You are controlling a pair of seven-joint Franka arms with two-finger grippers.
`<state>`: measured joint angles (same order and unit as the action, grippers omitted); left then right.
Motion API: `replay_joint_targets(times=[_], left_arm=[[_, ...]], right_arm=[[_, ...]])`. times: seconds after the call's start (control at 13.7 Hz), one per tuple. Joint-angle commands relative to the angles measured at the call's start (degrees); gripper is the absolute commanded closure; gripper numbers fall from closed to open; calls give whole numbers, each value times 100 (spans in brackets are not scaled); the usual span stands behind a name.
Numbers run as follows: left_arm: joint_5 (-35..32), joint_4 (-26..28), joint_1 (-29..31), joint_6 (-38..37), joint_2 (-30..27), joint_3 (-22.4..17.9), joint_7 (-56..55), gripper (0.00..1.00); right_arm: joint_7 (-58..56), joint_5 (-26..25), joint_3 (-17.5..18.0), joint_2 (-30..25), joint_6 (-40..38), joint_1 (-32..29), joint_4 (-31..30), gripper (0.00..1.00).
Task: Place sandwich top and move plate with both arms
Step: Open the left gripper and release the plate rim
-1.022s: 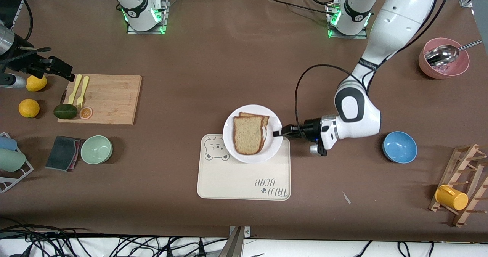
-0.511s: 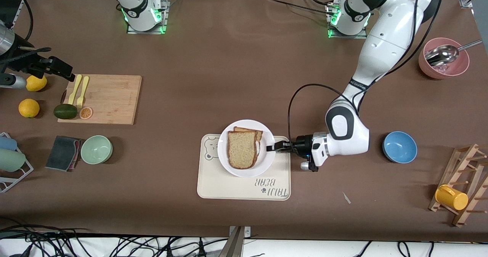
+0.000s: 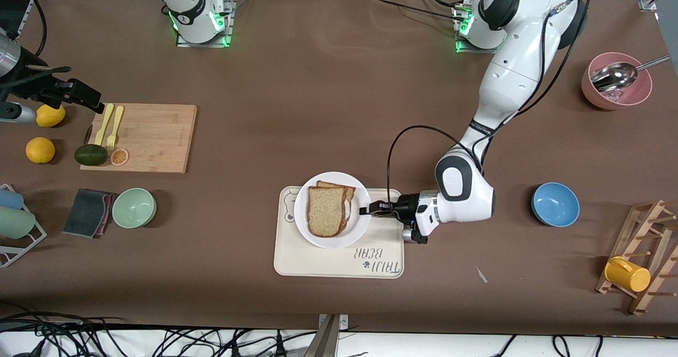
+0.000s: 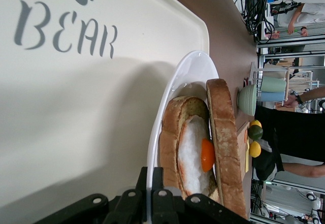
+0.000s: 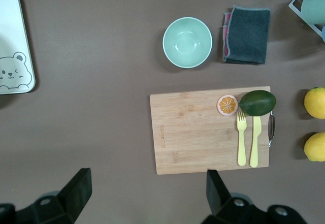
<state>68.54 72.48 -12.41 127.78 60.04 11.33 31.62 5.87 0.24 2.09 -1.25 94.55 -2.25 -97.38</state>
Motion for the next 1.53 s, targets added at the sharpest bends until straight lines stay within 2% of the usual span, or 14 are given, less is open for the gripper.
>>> replay_joint_targets(times=[0.0, 0.95, 1.17, 1.31, 1.46], left_arm=[[-131, -541, -16, -78, 288, -17, -218, 100], [-104, -665, -7, -51, 456, -78, -226, 100], [-95, -665, -7, -16, 464, -78, -226, 86], [-61, -665, 19, -7, 464, -69, -235, 70], [71, -665, 54, -16, 447, -69, -235, 58]], right_arm=[[72, 99, 64, -112, 19, -65, -97, 0], [72, 99, 64, -112, 19, -65, -97, 0], [72, 108, 64, -112, 19, -65, -97, 0], [72, 108, 64, -112, 19, -65, -97, 0], [72, 108, 64, -112, 19, -65, -97, 0]])
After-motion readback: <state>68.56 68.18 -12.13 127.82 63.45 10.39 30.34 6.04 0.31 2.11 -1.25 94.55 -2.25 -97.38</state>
